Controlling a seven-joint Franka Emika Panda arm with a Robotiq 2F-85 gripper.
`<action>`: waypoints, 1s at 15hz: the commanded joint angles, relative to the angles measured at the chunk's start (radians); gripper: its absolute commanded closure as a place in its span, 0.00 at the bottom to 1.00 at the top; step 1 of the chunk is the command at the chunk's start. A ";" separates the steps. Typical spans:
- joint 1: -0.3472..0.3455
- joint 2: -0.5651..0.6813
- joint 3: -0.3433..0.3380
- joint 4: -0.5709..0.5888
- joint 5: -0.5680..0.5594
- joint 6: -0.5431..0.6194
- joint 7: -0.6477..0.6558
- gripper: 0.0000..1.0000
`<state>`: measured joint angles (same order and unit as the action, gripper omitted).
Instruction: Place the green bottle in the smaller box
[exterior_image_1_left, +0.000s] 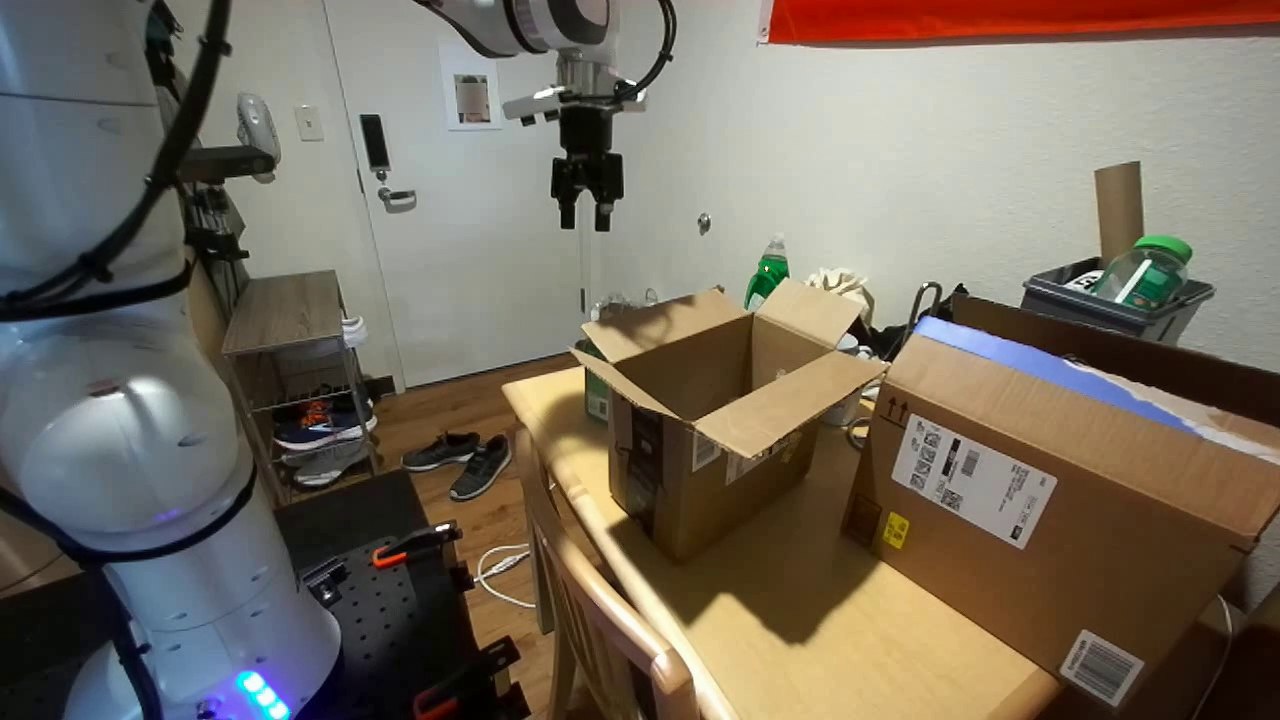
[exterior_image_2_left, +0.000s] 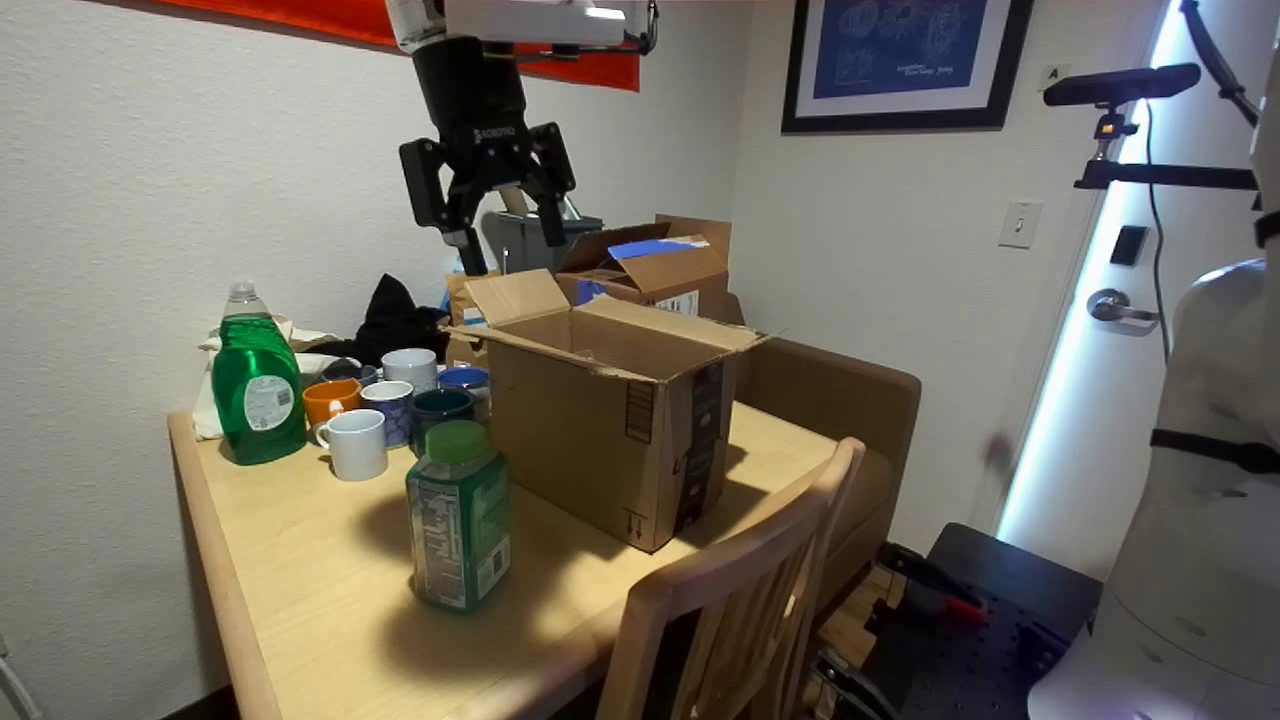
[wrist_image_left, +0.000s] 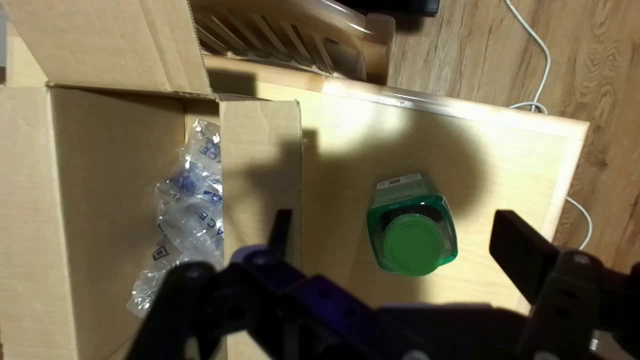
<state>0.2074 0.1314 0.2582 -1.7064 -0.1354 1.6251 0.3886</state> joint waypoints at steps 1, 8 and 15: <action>0.022 0.059 -0.026 0.069 -0.002 -0.021 -0.019 0.00; 0.048 0.110 -0.041 0.091 -0.003 -0.016 -0.019 0.00; 0.055 0.095 -0.050 0.074 0.009 -0.011 0.017 0.00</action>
<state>0.2449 0.2351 0.2310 -1.6430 -0.1354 1.6249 0.3789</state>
